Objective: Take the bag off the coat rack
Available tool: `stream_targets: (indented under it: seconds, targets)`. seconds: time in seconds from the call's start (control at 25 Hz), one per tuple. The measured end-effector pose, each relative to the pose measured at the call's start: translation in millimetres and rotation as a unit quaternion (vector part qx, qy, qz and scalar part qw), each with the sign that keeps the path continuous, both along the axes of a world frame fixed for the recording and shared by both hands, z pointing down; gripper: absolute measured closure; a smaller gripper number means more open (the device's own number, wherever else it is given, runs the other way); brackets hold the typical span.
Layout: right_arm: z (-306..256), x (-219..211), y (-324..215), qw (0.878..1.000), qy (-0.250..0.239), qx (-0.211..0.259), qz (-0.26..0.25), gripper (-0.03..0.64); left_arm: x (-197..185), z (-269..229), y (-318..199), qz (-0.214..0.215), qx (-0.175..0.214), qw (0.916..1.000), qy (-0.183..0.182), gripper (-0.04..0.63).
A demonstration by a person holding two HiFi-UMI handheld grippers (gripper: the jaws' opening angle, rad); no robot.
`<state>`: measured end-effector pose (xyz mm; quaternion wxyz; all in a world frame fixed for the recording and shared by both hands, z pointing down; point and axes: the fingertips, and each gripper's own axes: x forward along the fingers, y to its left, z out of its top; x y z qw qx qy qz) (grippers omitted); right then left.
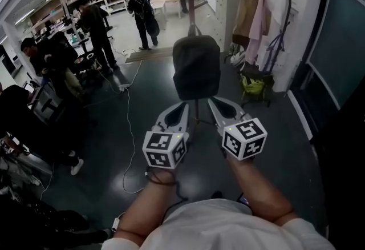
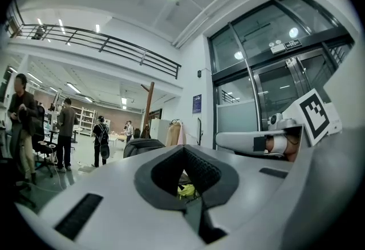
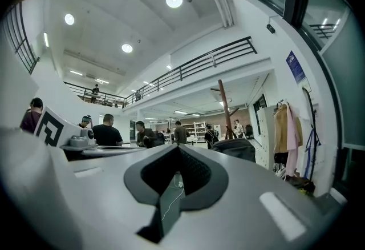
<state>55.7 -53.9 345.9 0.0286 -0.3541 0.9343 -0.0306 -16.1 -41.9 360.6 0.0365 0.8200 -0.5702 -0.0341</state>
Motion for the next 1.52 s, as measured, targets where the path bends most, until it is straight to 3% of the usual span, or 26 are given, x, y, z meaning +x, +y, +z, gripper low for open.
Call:
stream_targets:
  seconds: [0.44,0.8,1.12,1.52]
  targets:
    - [15.5,42.2,-122.6,0.999,0.008,-0.013,-0.032,0.614,38.1,14.0,-120.6,-0.021,-0.012,0.9997,0.006,0.589]
    - [24.8,31.8,-195.3,0.999,0.010,-0.011,-0.039,0.614,30.4,23.6,-195.4,-0.024,-0.015,0.9996,0.007,0.589]
    - [23.6,-0.7,-286.5,0.999,0.027,-0.009,-0.021,0.614,-0.5,18.0,-288.8,-0.003,-0.012,0.9997,0.019,0.589]
    - [-4.4,-84.0,-422.0,0.998,0.056,0.023,0.018,0.613,-74.1,9.9,-415.6,0.052,-0.022,0.9982,0.019,0.589]
